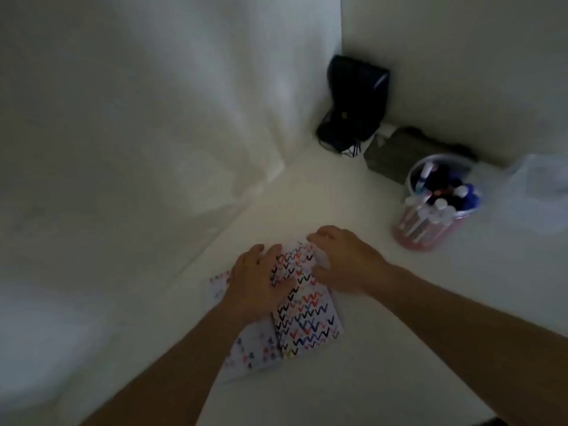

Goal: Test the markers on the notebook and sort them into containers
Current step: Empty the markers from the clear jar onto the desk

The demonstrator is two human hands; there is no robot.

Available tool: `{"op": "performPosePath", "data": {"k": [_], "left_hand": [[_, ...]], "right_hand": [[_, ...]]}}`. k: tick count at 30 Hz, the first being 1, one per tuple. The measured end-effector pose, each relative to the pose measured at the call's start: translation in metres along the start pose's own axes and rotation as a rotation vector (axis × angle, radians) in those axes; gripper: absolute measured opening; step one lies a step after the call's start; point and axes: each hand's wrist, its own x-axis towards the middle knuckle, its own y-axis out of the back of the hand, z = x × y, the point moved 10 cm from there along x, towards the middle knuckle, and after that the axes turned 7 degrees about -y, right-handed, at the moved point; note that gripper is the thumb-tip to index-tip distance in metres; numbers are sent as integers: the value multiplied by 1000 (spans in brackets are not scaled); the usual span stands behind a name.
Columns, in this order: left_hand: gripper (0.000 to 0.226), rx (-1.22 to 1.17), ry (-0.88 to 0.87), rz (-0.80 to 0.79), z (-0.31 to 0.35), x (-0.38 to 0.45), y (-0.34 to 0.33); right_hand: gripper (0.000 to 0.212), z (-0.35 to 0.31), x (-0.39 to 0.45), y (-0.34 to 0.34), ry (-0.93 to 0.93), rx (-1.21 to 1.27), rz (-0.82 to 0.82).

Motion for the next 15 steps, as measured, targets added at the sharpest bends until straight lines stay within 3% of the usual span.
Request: {"op": "performPosePath", "data": {"k": [3,6,10,15], "left_hand": [[85,66,5,244,-8,2,-14],[78,-79,27,451,-14,-5,-14],[67,-160,-3,579,-17,-11,-13],[61,-515,27,727,-19,-24,-16]], "right_hand": [[69,17,8,-33,106,-126,126],[73,20,4,-44,187,-103,249],[61,28,-4,-38,274,24,408],[39,35,0,-27,302,193,436]]}}
